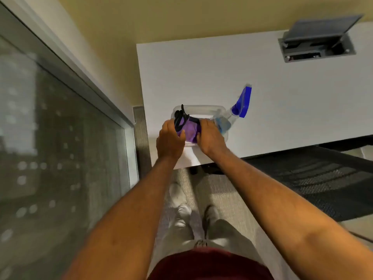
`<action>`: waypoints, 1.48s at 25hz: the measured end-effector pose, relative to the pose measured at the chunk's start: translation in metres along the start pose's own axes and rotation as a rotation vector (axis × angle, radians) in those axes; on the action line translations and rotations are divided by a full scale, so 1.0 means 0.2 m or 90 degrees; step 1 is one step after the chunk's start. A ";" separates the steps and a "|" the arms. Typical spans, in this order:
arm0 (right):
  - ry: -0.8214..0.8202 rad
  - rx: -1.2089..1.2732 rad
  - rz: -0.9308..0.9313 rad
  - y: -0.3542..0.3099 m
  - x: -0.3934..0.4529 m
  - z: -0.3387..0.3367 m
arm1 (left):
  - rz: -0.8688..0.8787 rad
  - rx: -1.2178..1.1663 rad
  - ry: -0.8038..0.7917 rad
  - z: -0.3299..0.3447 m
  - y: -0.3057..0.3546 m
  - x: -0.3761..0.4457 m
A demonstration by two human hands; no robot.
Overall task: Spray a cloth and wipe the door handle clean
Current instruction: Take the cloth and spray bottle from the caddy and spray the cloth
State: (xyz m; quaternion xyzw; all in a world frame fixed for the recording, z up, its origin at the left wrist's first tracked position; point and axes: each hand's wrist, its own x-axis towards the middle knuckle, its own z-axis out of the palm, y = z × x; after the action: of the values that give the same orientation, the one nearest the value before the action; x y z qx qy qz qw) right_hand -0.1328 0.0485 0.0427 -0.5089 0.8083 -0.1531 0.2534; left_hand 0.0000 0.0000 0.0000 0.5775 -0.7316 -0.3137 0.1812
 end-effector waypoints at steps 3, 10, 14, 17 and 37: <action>0.014 -0.050 0.053 0.00 0.05 0.03 | -0.024 0.014 -0.029 0.00 -0.01 0.06; -0.010 -0.129 0.084 -0.02 0.08 0.02 | -0.049 0.015 -0.064 -0.01 -0.03 0.06; -0.060 -0.174 0.075 -0.06 0.05 0.01 | -0.103 -0.024 -0.055 -0.06 -0.01 0.02; -0.031 -0.164 0.039 -0.07 -0.01 0.00 | -0.175 -0.077 -0.054 -0.10 -0.02 -0.04; 0.035 0.029 -0.473 -0.44 -0.75 -0.29 | -0.410 -0.883 -0.206 -0.66 0.38 -0.34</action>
State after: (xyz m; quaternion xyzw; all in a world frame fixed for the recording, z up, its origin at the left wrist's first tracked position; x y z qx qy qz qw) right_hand -0.0472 0.1445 0.1740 -0.7576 0.5711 -0.2664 0.1703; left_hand 0.0465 0.0431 0.1553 0.4631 -0.1820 -0.8169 0.2917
